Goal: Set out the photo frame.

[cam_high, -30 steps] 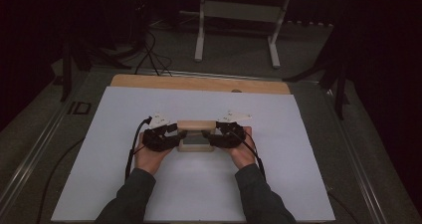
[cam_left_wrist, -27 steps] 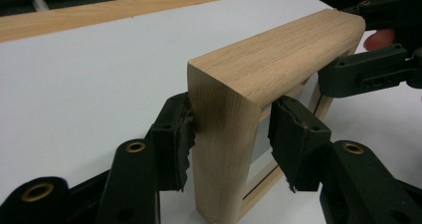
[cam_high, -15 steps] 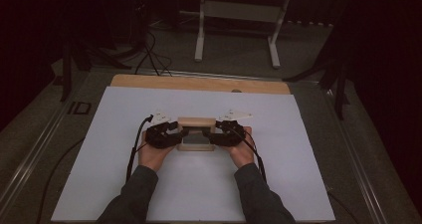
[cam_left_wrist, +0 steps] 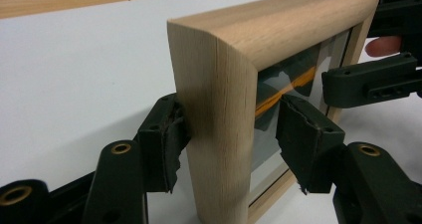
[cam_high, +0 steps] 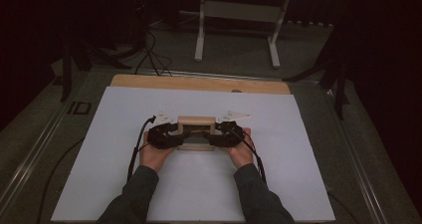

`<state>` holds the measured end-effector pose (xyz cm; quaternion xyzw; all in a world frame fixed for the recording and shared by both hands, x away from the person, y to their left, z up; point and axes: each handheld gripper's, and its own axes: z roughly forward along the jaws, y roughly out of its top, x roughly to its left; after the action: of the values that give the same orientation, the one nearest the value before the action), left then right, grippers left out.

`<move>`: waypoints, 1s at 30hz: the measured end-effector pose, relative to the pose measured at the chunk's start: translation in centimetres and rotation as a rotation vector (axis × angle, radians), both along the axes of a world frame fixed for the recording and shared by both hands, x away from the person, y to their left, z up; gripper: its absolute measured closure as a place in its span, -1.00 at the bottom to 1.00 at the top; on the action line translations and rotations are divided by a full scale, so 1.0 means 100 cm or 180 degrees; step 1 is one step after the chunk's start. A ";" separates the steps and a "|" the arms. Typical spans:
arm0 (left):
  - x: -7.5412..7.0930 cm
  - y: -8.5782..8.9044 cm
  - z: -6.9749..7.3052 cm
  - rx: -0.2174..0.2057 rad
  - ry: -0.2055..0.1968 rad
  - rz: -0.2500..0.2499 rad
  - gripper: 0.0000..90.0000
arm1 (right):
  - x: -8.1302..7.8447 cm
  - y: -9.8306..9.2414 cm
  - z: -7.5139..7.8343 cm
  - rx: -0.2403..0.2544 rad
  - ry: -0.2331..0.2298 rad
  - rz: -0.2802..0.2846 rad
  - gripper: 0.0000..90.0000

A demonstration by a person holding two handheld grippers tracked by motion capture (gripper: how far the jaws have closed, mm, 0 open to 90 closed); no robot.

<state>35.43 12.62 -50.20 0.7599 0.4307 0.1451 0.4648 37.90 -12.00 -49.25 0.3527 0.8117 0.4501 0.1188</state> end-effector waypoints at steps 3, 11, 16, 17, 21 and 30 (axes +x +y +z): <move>-0.001 0.000 -0.002 0.0042 0.0025 -0.0010 -0.01 | 0.000 -0.002 -0.003 0.0005 0.0020 -0.0029 -0.13; -0.004 -0.002 -0.012 0.0107 0.0125 -0.0010 -0.03 | -0.002 -0.012 -0.005 0.0003 0.0042 -0.0054 -0.14; -0.006 0.001 -0.014 0.0128 0.0143 0.0018 -0.05 | -0.004 -0.018 -0.006 -0.0009 0.0046 -0.0058 -0.14; -0.006 0.002 -0.014 0.0133 0.0138 0.0021 -0.05 | -0.004 -0.019 -0.006 -0.0010 0.0051 -0.0049 -0.14; -0.008 0.007 -0.011 0.0098 0.0121 0.0060 -0.07 | -0.007 -0.023 -0.004 0.0013 0.0041 -0.0044 -0.15; -0.017 0.025 0.000 0.0064 0.0076 0.0167 -0.09 | -0.013 -0.031 0.003 -0.0015 -0.0012 -0.0034 -0.16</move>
<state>33.71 15.14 -50.19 0.7546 0.4546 0.1525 0.4480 36.57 -15.11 -48.96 0.3558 0.8106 0.4483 0.1235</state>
